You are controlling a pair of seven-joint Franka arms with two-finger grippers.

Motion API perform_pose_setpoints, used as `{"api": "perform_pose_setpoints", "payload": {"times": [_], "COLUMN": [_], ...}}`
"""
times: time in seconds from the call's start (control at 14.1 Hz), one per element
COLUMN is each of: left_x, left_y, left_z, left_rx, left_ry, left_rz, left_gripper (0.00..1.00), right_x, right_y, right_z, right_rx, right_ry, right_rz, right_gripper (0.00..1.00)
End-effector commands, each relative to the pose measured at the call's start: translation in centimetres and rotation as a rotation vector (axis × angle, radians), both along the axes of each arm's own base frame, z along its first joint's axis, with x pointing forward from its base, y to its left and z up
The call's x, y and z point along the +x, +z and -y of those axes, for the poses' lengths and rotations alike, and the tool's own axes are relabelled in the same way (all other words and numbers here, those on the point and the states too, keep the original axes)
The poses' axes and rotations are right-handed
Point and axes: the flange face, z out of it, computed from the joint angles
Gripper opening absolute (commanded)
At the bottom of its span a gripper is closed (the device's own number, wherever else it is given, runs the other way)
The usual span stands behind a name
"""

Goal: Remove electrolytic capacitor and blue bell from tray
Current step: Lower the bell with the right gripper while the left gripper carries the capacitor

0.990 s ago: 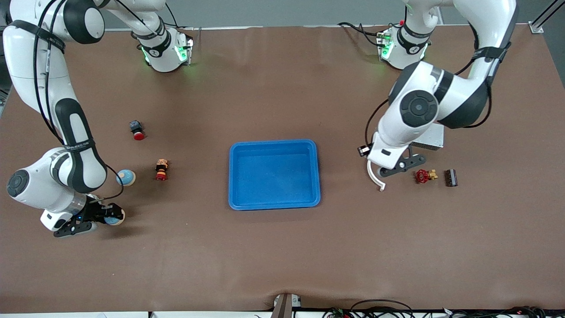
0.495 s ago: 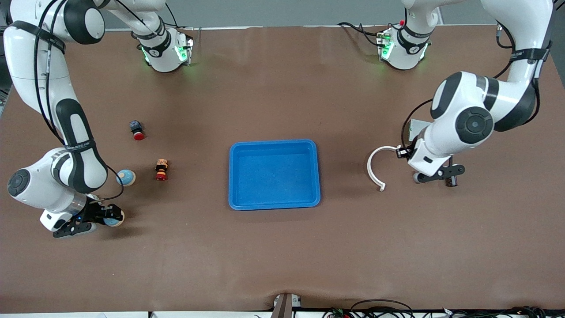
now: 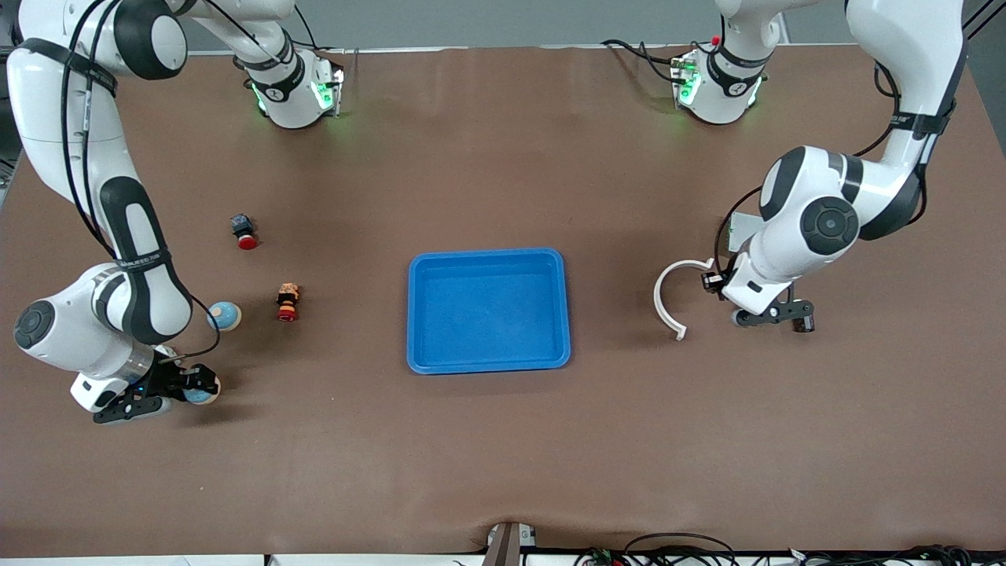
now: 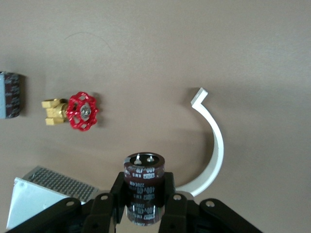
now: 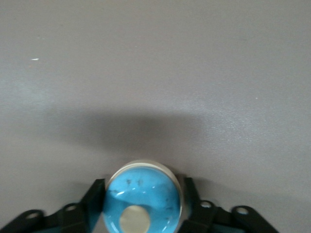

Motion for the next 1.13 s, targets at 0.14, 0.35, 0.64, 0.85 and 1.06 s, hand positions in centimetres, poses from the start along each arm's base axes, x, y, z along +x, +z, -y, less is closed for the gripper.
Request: {"api": "perform_pose_setpoints", "payload": {"times": [0.14,0.35,0.64,0.85,1.06], "left_x": [0.4,0.9,1.2,1.1,1.2], "left_y": [-4.4,-7.5,-9.2,-9.7,-10.2], "left_z": [-2.9,-3.8,-3.5,-3.5,-3.4], "left_rx": [0.057,0.07,0.032,0.034,0.029], "left_ry": [-0.087,-0.133,-0.129,-0.137,-0.133], "left_rz": [0.017,0.012,0.027,0.021,0.015], "left_gripper": [0.0,0.0,0.0,0.0,0.0], "right_x": [0.1,0.3,1.2,1.9,1.9], "right_y": [-1.0,0.4,3.8,6.8,10.3], "right_z": [0.4,-0.1,-0.3,-0.2,-0.5], "right_rx": [0.015,0.023,0.08,0.099,0.112], "right_ry": [-0.006,0.002,0.028,0.049,0.031], "right_rz": [0.008,0.006,-0.067,-0.092,-0.114], "right_gripper": [1.0,1.0,1.0,1.0,1.0]}}
